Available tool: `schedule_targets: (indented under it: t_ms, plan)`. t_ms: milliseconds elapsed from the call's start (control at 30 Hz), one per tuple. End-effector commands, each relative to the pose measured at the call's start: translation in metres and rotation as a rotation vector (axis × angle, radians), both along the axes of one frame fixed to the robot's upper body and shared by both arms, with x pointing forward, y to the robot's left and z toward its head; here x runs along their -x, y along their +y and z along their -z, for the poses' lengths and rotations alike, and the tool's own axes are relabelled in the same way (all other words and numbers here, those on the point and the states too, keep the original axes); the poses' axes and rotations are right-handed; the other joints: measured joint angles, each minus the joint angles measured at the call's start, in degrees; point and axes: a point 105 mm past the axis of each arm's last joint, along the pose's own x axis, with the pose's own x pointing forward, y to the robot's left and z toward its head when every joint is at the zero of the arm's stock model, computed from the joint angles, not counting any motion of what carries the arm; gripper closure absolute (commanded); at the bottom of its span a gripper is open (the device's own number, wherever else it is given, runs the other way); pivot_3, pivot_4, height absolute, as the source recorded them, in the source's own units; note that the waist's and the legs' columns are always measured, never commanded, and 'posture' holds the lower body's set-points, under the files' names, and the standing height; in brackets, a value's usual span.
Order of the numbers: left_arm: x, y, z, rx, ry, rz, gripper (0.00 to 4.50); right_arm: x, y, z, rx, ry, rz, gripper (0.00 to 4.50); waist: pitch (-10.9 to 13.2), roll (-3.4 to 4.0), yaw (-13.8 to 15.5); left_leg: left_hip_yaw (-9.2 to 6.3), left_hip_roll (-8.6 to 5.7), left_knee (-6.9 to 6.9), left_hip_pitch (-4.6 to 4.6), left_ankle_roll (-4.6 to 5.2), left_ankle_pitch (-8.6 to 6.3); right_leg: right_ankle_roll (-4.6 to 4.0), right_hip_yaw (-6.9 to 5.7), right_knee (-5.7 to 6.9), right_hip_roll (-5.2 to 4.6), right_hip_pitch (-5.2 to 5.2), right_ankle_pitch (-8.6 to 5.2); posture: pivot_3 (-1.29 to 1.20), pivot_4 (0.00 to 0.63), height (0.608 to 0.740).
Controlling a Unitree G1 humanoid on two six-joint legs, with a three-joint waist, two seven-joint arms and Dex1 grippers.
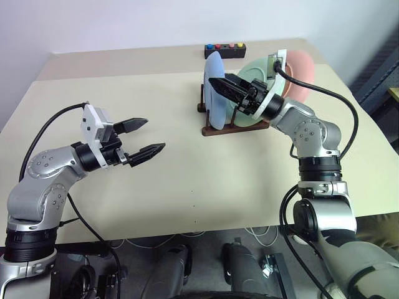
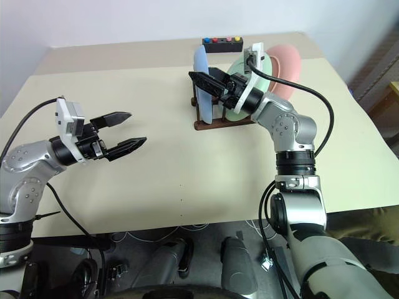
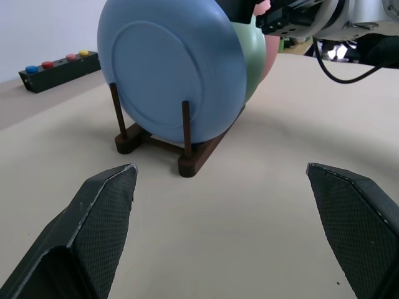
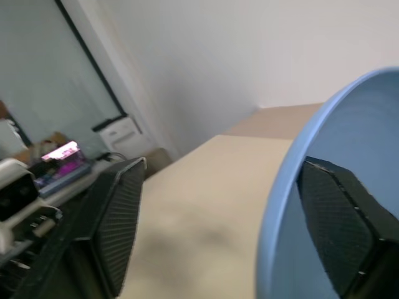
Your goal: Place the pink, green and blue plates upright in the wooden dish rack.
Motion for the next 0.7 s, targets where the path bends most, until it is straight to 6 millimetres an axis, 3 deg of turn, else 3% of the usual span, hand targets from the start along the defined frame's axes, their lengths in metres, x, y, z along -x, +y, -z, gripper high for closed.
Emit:
schedule_targets:
  t_ms: [33, 333, 533, 700]
  plan:
    - [0.001, 0.000, -0.013, -0.003, -0.060, 0.000, 0.00, -0.001, -0.009, -0.030, -0.002, -0.158, 0.073, 0.63, 0.00, 0.00, -0.01, 0.00, 0.00, 0.00, 0.00, 0.00, 0.00, 0.00, 0.00, 0.00, 0.00, 0.00, 0.00, 0.00, 0.150, 0.740]
    - [0.000, -0.001, -0.014, 0.001, -0.065, 0.004, 0.00, -0.009, -0.017, -0.035, 0.104, -0.307, 0.193, 0.63, 0.00, 0.00, 0.01, 0.00, 0.00, 0.00, 0.00, -0.01, 0.01, 0.00, 0.00, 0.00, 0.08, 0.00, 0.00, 0.00, 0.150, 0.740]
    - [0.001, -0.002, -0.016, 0.006, -0.069, 0.015, 0.00, -0.014, -0.056, -0.045, 0.076, -0.299, 0.304, 0.63, 0.00, 0.00, 0.21, 0.00, 0.00, 0.00, 0.00, -0.02, 0.01, 0.00, 0.00, -0.01, 0.10, 0.00, 0.00, 0.00, 0.150, 0.740]
    - [0.002, -0.003, -0.017, 0.007, -0.073, 0.028, 0.00, -0.008, -0.103, -0.038, 0.170, -0.289, 0.385, 0.63, 0.00, 0.00, 0.32, 0.00, 0.00, 0.00, 0.00, -0.01, 0.00, 0.00, 0.00, -0.05, 0.09, 0.04, 0.00, 0.00, 0.150, 0.740]
